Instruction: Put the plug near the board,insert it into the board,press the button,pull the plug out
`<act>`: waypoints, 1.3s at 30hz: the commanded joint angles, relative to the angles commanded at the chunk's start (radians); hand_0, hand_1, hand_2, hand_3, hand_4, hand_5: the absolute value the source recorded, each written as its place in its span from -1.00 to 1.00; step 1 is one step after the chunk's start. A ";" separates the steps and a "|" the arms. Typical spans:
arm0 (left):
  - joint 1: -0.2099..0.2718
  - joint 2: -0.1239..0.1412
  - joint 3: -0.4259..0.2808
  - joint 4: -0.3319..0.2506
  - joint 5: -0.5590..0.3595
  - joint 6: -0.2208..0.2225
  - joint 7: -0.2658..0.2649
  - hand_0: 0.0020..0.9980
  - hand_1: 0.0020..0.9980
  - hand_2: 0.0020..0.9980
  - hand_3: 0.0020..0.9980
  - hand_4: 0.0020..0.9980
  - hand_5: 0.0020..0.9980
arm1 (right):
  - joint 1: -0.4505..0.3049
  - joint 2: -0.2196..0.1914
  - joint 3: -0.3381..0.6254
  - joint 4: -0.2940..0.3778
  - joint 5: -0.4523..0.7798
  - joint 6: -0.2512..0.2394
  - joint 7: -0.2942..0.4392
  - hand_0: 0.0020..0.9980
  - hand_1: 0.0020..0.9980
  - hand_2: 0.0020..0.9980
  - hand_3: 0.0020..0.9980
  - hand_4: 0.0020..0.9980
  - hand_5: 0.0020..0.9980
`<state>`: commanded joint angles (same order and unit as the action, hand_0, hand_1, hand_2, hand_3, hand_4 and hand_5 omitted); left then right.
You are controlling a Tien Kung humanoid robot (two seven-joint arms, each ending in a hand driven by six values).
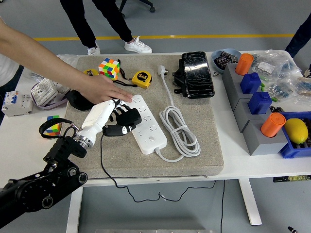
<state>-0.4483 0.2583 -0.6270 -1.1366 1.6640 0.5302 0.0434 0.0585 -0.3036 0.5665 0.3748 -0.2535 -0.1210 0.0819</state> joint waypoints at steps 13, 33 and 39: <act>0.036 0.023 -0.071 -0.011 0.028 0.007 -0.013 -0.45 -0.15 -0.16 0.02 0.53 -0.90 | 0.000 0.002 0.003 0.000 -0.001 0.000 0.000 0.15 0.28 0.20 0.07 0.86 -0.06; 0.095 0.038 -0.127 0.095 -0.053 0.083 -0.136 -0.44 -0.14 -0.16 0.02 0.53 -0.88 | 0.000 0.005 0.003 -0.001 -0.002 0.000 0.000 0.15 0.28 0.20 0.07 0.86 -0.07; 0.092 0.037 -0.118 0.116 -0.067 0.079 -0.142 -0.42 -0.13 -0.15 0.02 0.54 -0.84 | 0.001 0.005 0.004 -0.002 -0.001 0.000 0.000 0.15 0.28 0.20 0.07 0.86 -0.07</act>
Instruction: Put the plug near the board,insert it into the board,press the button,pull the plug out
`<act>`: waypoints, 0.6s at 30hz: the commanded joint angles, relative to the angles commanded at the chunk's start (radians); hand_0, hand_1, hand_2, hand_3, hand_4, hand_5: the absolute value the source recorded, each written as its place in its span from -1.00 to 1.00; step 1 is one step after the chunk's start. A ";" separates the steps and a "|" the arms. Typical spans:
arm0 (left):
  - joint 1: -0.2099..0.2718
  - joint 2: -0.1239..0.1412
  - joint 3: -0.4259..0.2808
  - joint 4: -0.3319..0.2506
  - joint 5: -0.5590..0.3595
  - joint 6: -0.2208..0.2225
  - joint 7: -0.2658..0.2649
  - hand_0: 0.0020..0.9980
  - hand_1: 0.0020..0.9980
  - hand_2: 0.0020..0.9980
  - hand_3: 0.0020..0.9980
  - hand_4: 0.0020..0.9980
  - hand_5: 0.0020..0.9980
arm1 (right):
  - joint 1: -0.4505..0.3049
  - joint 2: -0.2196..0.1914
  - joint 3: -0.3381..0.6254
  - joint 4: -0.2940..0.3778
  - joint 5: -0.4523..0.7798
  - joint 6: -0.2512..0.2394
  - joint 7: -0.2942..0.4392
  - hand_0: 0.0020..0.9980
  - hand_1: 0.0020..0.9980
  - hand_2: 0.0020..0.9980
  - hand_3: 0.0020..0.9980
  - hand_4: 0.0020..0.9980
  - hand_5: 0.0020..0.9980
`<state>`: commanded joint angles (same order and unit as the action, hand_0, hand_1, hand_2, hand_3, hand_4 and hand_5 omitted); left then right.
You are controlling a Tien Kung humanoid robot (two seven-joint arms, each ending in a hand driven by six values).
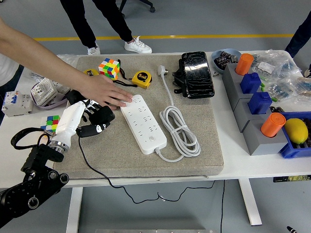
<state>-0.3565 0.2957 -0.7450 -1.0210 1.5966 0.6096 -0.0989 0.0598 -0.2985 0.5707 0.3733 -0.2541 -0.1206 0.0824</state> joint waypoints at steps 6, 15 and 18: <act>-0.001 -0.002 0.003 0.010 0.002 -0.002 0.001 -0.39 -0.07 -0.09 0.04 0.53 -0.83 | -0.001 0.000 -0.002 0.000 0.000 0.000 0.000 0.15 0.28 0.20 0.07 0.86 -0.07; -0.001 -0.003 0.004 0.023 0.005 -0.022 0.018 -0.31 -0.02 0.01 0.08 0.57 -0.83 | -0.001 -0.002 -0.002 0.001 -0.001 0.000 0.000 0.15 0.28 0.20 0.07 0.86 -0.07; -0.001 -0.003 0.006 0.025 0.002 -0.025 0.014 -0.31 -0.02 0.01 0.08 0.57 -0.83 | -0.001 -0.001 0.000 0.001 -0.001 -0.001 0.002 0.15 0.28 0.20 0.07 0.86 -0.07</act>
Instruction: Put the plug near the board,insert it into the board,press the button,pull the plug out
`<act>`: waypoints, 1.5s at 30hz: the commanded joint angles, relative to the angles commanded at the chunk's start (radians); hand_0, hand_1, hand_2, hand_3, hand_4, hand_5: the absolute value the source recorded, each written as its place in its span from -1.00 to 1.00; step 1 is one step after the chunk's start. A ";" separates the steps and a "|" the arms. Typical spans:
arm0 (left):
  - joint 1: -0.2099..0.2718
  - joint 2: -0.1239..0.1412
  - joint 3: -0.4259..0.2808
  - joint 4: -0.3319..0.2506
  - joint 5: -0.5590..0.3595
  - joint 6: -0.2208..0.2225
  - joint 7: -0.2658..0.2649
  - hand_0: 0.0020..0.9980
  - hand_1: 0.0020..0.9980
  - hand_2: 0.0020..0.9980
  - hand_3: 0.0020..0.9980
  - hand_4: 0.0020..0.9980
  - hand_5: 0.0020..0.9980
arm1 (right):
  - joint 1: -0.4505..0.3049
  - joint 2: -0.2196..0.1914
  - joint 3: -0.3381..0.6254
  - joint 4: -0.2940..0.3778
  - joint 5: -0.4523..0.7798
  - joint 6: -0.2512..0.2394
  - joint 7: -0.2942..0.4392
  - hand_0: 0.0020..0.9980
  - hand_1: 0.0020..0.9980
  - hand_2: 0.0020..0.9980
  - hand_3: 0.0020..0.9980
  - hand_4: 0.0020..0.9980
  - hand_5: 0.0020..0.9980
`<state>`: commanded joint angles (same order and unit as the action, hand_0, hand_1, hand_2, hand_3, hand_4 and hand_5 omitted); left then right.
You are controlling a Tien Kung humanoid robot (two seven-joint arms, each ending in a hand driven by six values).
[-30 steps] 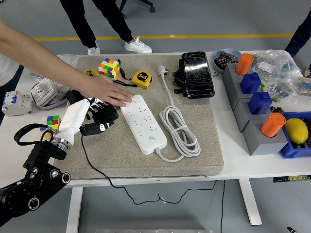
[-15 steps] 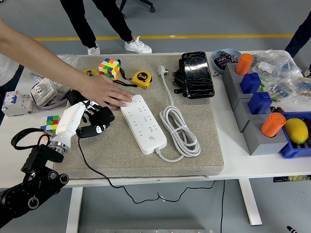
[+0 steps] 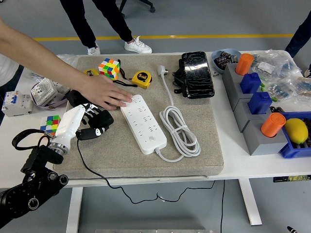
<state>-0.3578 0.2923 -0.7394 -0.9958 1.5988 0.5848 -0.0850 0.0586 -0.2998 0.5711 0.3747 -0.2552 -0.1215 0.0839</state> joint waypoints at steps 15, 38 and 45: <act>0.002 0.000 -0.005 -0.001 0.015 -0.020 0.031 0.09 0.30 0.30 0.32 1.00 -0.40 | -0.002 0.000 0.001 0.000 0.000 0.000 0.003 0.15 0.28 0.20 0.07 0.86 -0.07; 0.024 0.002 -0.037 -0.040 -0.109 0.024 -0.094 0.30 0.43 0.44 0.45 1.00 0.03 | -0.001 0.005 -0.006 -0.003 0.004 0.001 0.004 0.14 0.28 0.19 0.07 0.85 -0.07; 0.039 -0.005 -0.073 -0.048 -0.280 -0.006 -0.175 0.35 0.44 0.44 0.45 0.99 0.10 | 0.002 0.007 -0.011 -0.007 0.010 0.001 0.004 0.15 0.28 0.20 0.07 0.85 -0.07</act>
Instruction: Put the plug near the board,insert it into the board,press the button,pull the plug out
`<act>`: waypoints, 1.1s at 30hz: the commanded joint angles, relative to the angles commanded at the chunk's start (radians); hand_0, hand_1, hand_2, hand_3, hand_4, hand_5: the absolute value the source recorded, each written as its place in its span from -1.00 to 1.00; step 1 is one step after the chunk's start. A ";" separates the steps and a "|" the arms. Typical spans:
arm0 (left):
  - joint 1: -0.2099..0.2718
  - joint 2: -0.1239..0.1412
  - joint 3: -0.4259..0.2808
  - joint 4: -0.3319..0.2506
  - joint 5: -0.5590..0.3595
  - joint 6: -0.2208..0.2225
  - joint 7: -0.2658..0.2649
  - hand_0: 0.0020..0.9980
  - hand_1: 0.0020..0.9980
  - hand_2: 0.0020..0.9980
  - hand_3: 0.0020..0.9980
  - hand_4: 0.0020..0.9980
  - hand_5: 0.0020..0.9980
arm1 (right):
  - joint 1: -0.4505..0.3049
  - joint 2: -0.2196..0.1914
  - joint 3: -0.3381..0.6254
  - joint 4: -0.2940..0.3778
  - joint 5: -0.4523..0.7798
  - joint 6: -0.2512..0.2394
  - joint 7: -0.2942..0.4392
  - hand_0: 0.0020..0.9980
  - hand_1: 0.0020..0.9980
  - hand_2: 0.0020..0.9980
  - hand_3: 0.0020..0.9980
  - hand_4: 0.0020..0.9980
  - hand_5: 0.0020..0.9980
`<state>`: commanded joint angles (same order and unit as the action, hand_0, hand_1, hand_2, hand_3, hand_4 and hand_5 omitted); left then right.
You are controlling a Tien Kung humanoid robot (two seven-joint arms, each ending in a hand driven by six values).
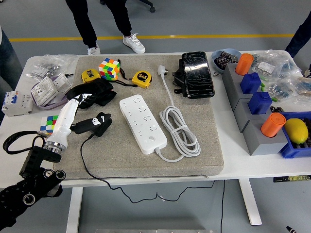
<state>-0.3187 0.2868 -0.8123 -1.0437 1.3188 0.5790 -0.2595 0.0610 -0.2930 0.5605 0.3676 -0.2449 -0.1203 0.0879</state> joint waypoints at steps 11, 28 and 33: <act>0.032 -0.008 -0.119 -0.021 -0.200 -0.008 -0.080 0.31 0.41 0.40 0.41 0.92 0.08 | -0.002 0.006 -0.002 -0.007 0.006 0.000 -0.002 0.15 0.28 0.19 0.07 0.85 -0.07; 0.039 -0.016 -0.219 -0.053 -0.287 -0.082 -0.103 0.21 0.32 0.28 0.35 0.83 0.07 | 0.008 0.012 -0.002 -0.012 0.016 0.005 -0.010 0.15 0.28 0.20 0.08 0.85 -0.07; 0.038 -0.017 -0.243 -0.058 -0.283 -0.108 -0.086 0.21 0.32 0.28 0.35 0.83 0.07 | 0.011 0.013 -0.003 -0.014 0.018 0.005 -0.011 0.15 0.28 0.20 0.08 0.85 -0.07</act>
<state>-0.2808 0.2699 -1.0551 -1.1021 1.0356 0.4712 -0.3456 0.0724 -0.2797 0.5579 0.3537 -0.2271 -0.1157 0.0770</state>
